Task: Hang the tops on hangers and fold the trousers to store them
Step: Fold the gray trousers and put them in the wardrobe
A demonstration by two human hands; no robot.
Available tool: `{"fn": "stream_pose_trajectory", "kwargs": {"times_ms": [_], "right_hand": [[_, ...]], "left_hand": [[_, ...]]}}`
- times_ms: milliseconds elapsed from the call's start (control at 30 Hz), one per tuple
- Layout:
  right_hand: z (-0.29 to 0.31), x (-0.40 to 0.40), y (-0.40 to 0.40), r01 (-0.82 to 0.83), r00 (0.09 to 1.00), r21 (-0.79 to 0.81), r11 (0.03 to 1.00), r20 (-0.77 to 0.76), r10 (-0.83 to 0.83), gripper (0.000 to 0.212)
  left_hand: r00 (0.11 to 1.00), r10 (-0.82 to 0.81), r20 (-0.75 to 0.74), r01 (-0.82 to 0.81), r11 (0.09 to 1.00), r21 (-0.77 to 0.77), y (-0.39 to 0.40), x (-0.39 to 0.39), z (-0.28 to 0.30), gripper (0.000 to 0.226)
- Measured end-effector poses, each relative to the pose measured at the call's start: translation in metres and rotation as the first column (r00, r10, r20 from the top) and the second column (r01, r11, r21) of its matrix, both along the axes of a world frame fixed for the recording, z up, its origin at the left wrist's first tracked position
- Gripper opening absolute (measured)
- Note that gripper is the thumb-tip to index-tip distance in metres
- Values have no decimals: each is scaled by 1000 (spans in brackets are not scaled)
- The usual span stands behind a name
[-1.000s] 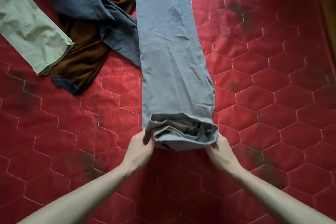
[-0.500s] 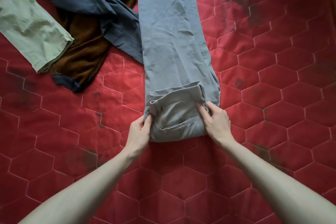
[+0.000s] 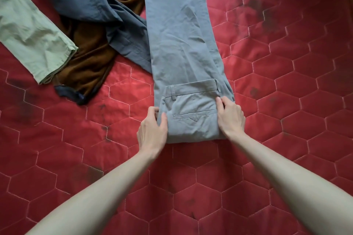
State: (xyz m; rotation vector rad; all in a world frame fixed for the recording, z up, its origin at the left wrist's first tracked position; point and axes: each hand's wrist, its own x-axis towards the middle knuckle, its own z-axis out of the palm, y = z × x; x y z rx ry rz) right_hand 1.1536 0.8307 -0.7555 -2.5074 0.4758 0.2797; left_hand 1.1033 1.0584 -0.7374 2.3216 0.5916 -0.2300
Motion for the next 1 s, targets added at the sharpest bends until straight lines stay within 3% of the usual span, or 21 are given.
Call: {"fn": "stream_pose_trajectory", "kwargs": {"times_ms": [67,167,233,300,367,433,467,533,567,633,767,867,1000], "right_hand": [[0,1,0,4,1000,26,1000,25,-5,36],[2,6,1,-19,996,0,1000,92,19,35],[1,10,4,-61,995,-88,994,78,68,36],[0,13,4,-106,990,-172,979,79,121,34],[-1,12,5,-137,961,-289,947,194,198,27],[-1,9,10,-221,871,-364,905,345,351,40],[-3,8,12,-339,785,-387,858,387,484,48],[-12,3,15,-580,603,-436,688,338,723,55],[-18,2,12,-647,559,-452,614,267,785,59],[-30,0,2,-674,602,-434,598,148,785,71],[-51,-3,-6,-603,735,-360,712,96,671,81],[-59,-2,-4,-592,752,-294,751,135,645,82],[-57,5,-11,-641,728,-218,736,132,673,82]], "left_hand": [[974,-159,163,130,976,172,-5,-4,0,35],[778,-547,310,404,813,420,-9,0,-3,53],[680,-700,217,555,686,471,-10,9,-10,58],[654,-754,64,646,601,470,-10,17,-19,62],[640,-768,-31,691,557,460,-8,22,-30,66],[627,-775,-74,707,526,472,-7,22,-40,68],[627,-775,-81,704,519,485,-8,22,-44,69],[638,-767,-66,686,527,501,-10,21,-51,70],[642,-765,-53,680,537,499,-10,21,-53,71],[639,-769,-35,681,544,490,-9,24,-57,73],[617,-786,37,686,561,463,-1,29,-69,77],[575,-814,89,701,545,459,8,32,-78,79],[447,-892,63,758,415,503,25,46,-79,78]]}}
